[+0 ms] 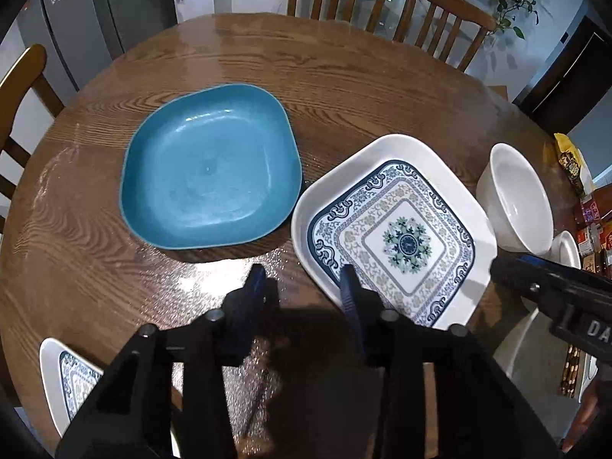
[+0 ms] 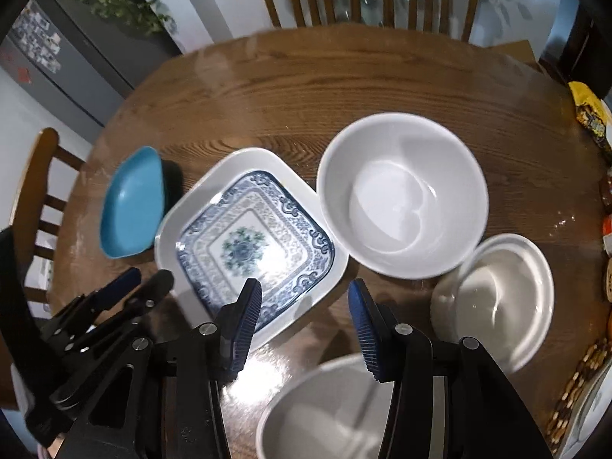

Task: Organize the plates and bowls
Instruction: 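Grasp the second patterned plate's rim with the left gripper and lift, then carry the plate over the first patterned plate and lower it on top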

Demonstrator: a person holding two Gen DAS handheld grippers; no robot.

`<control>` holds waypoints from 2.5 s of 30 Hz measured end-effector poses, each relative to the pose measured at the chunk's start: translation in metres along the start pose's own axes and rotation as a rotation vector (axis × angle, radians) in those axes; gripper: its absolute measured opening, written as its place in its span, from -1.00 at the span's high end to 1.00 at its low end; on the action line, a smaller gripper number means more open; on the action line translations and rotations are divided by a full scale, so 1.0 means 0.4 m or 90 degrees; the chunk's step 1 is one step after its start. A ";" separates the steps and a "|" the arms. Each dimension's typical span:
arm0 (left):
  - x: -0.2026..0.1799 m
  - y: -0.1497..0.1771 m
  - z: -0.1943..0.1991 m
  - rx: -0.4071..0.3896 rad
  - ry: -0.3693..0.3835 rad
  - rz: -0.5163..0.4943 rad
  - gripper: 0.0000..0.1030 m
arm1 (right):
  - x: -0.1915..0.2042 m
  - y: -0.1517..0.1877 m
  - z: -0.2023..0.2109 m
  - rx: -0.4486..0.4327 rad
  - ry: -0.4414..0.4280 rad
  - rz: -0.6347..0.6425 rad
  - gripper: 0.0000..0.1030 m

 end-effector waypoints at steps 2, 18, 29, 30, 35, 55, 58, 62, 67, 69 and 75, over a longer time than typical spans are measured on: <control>0.002 0.000 -0.007 0.010 0.001 0.008 0.33 | -0.006 -0.004 -0.022 0.008 0.009 -0.010 0.04; 0.015 0.014 -0.024 0.055 -0.047 -0.049 0.69 | -0.013 -0.030 -0.064 0.021 -0.007 -0.017 0.04; 0.064 0.008 -0.015 0.068 -0.042 -0.048 0.76 | 0.083 -0.051 -0.097 0.026 0.020 0.092 0.71; 0.061 0.004 -0.017 0.067 -0.040 -0.043 0.76 | 0.088 -0.053 -0.096 0.025 0.019 0.090 0.71; 0.047 0.011 0.046 0.033 -0.028 -0.043 0.76 | 0.090 -0.055 -0.034 -0.009 -0.001 0.078 0.74; 0.056 0.084 0.343 -0.083 -0.036 -0.076 0.78 | 0.156 0.114 0.229 -0.108 -0.076 0.104 0.84; 0.083 0.109 0.362 -0.089 -0.053 -0.068 0.78 | 0.197 0.158 0.240 -0.106 -0.092 0.121 0.84; 0.135 0.146 0.391 -0.092 -0.078 -0.052 0.78 | 0.250 0.198 0.243 -0.101 -0.110 0.141 0.84; 0.209 0.180 0.427 -0.097 -0.113 -0.025 0.78 | 0.338 0.243 0.238 -0.086 -0.138 0.173 0.84; 0.245 0.191 0.443 -0.099 -0.130 -0.016 0.78 | 0.381 0.258 0.234 -0.079 -0.150 0.191 0.84; 0.343 0.218 0.459 -0.090 -0.170 0.005 0.78 | 0.487 0.306 0.204 -0.045 -0.185 0.217 0.84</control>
Point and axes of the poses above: each gripper's, at about its wrist camera, not at the fingertips, and z roughly against the way its jaws point, x to its left, y to its underside, the point moved 7 cm from there along -z, roughly the way its jaws point, and after that the axes turned 12 degrees about y, right-handed, at the moved point
